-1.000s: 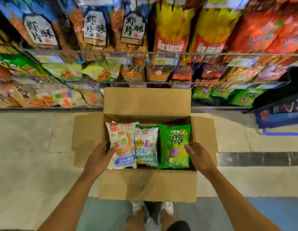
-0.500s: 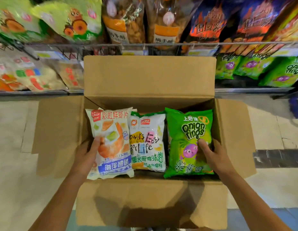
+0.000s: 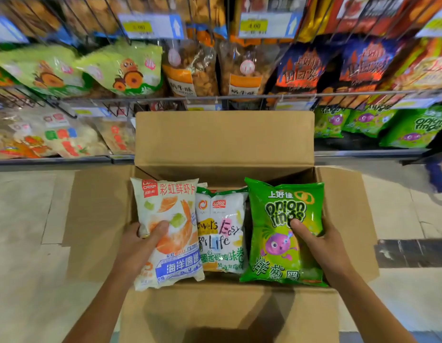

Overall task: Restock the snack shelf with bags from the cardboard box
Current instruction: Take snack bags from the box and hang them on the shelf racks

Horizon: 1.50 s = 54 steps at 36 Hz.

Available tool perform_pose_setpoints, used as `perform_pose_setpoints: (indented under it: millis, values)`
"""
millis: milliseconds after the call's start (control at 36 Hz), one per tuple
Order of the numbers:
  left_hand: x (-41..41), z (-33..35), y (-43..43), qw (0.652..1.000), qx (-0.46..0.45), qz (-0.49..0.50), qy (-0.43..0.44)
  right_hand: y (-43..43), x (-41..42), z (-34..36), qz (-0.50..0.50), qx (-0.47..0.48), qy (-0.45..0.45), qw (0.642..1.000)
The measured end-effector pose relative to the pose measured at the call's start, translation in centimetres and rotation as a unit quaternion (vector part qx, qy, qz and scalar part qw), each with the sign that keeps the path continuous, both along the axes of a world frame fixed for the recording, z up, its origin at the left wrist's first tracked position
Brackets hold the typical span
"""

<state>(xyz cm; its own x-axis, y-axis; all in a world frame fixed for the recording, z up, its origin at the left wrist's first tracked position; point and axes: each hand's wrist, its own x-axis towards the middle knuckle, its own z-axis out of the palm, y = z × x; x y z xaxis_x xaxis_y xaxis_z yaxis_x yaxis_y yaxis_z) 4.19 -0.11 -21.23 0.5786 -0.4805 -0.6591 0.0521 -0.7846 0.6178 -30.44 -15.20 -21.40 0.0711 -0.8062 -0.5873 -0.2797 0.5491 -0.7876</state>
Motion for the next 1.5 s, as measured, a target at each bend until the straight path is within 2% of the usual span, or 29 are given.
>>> perform_pose_setpoints:
  millis: [111,250,583,806,944,1056,1139,1306,1500]
  values:
    - [-0.9,4.3,-0.6,0.999,-0.030,0.013,0.005,-0.4,0.1,4.0,-0.017,-0.018,0.007,1.000]
    - [-1.9,13.3,-2.4,0.999,-0.048,0.004,-0.015,-1.7,-0.3,12.2,-0.031,-0.040,-0.002,0.999]
    - [-6.4,46.2,-6.1,0.982,-0.180,-0.047,-0.040,-4.8,-2.4,45.0,-0.004,-0.156,-0.014,0.988]
    - [-11.2,61.6,-6.3,0.953,-0.279,-0.077,-0.086,-3.7,-5.4,61.8,-0.021,-0.256,-0.016,0.966]
    - [-12.2,65.9,-7.3,0.933,-0.339,-0.089,-0.081,-3.2,-7.3,67.0,-0.058,-0.303,-0.020,0.951]
    - [-12.3,68.5,-8.5,0.925,-0.342,-0.115,-0.120,-2.6,-8.2,69.9,-0.073,-0.332,-0.019,0.940]
    - [-12.1,69.9,-9.6,0.921,-0.345,-0.135,-0.119,-2.0,-8.4,71.9,-0.083,-0.336,-0.019,0.938]
    - [-12.9,72.4,-11.8,0.897,-0.397,-0.170,-0.091,-2.4,-9.8,72.7,-0.126,-0.355,-0.009,0.926]
    - [-14.0,73.2,-15.0,0.895,-0.392,-0.196,-0.083,-3.4,-11.3,73.2,-0.150,-0.368,-0.021,0.917]
